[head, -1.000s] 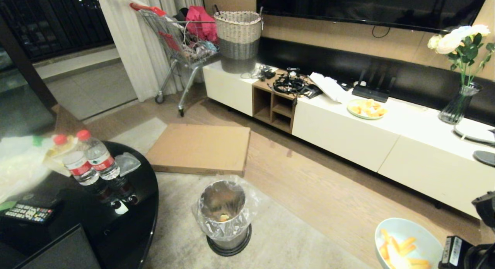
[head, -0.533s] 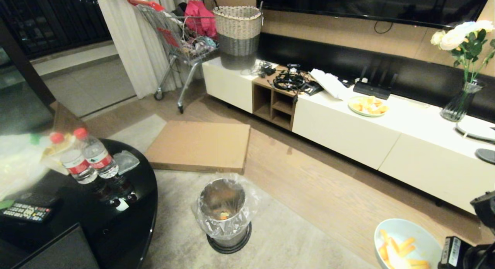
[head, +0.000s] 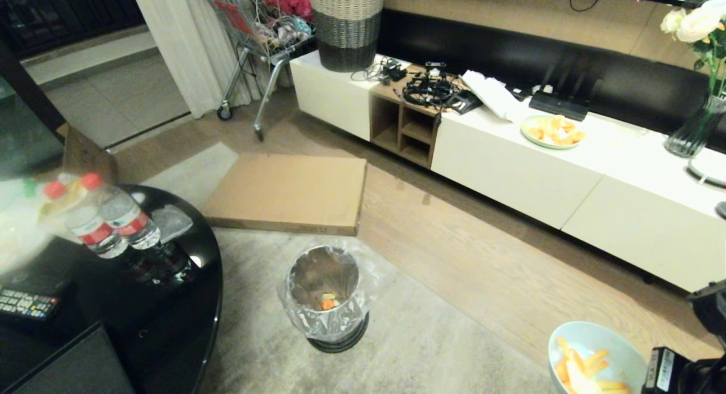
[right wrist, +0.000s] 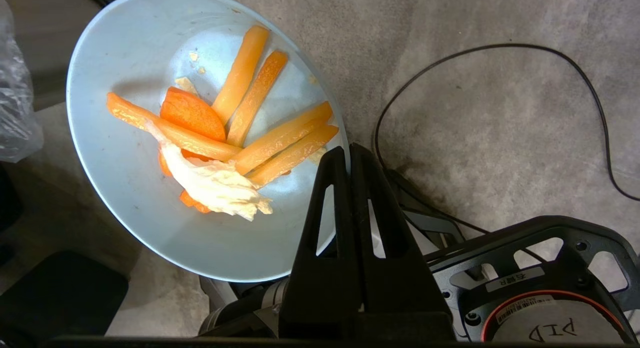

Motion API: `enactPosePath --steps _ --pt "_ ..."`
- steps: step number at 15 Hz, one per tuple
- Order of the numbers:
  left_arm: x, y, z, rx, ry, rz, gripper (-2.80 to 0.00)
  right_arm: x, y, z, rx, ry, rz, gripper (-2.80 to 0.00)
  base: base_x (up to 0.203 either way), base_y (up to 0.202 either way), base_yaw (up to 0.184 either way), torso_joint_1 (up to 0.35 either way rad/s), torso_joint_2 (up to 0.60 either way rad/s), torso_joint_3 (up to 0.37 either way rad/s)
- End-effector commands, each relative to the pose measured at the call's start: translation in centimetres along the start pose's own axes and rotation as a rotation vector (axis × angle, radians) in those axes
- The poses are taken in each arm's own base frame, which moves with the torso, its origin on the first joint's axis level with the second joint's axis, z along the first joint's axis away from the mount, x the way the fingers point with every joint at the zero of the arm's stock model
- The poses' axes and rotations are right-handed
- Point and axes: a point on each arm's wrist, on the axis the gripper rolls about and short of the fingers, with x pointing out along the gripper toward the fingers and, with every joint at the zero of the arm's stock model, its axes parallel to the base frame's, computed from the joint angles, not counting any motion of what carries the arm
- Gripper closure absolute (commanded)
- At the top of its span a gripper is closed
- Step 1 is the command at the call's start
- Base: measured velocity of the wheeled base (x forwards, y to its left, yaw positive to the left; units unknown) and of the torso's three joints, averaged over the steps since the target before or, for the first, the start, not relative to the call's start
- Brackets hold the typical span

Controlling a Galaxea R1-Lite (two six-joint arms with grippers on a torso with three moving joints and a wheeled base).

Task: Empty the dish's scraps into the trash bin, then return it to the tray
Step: Move the bowl over the trash can

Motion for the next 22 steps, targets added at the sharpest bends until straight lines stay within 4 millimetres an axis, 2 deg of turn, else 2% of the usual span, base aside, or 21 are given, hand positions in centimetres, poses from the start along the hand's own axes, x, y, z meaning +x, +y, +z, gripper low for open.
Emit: enactPosePath --steps 1,22 --pt "0.0 0.0 0.0 0.000 -0.001 0.000 0.00 -0.1 0.3 0.2 0.003 -0.004 0.008 0.00 0.000 0.000 0.000 0.005 0.00 -0.200" --pt "0.0 0.0 0.0 0.000 -0.002 0.000 0.00 0.1 1.3 0.2 -0.069 -0.004 0.035 0.00 0.000 0.000 0.000 0.003 0.00 -0.197"
